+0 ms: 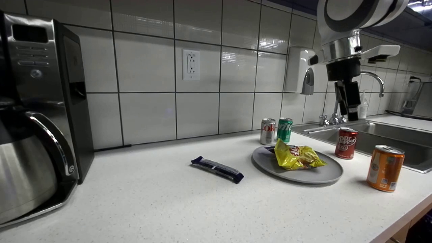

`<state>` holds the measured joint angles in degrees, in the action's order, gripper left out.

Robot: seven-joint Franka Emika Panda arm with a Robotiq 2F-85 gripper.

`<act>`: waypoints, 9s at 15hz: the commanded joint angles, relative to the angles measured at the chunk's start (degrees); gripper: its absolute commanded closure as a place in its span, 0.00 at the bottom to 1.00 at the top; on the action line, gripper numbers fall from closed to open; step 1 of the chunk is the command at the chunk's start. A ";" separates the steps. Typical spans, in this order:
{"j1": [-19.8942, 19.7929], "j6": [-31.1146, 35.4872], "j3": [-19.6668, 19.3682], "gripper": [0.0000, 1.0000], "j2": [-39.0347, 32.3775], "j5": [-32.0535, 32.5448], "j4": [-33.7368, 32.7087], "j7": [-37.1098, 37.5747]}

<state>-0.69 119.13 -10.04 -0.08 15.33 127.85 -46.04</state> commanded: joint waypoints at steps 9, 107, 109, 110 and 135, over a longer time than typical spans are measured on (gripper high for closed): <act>-1.25 0.54 4.82 0.00 -4.46 0.33 -3.45 -4.82; -1.12 17.74 10.13 0.27 -10.06 1.11 2.73 -8.39; -1.15 17.70 10.08 0.38 -10.30 1.14 2.48 -8.46; -1.14 17.65 10.07 0.48 -10.39 1.20 2.38 -8.48; 1.91 18.77 12.69 1.00 -9.58 4.39 0.05 -11.60</act>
<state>1.12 137.51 1.80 -10.83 18.25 128.22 -55.95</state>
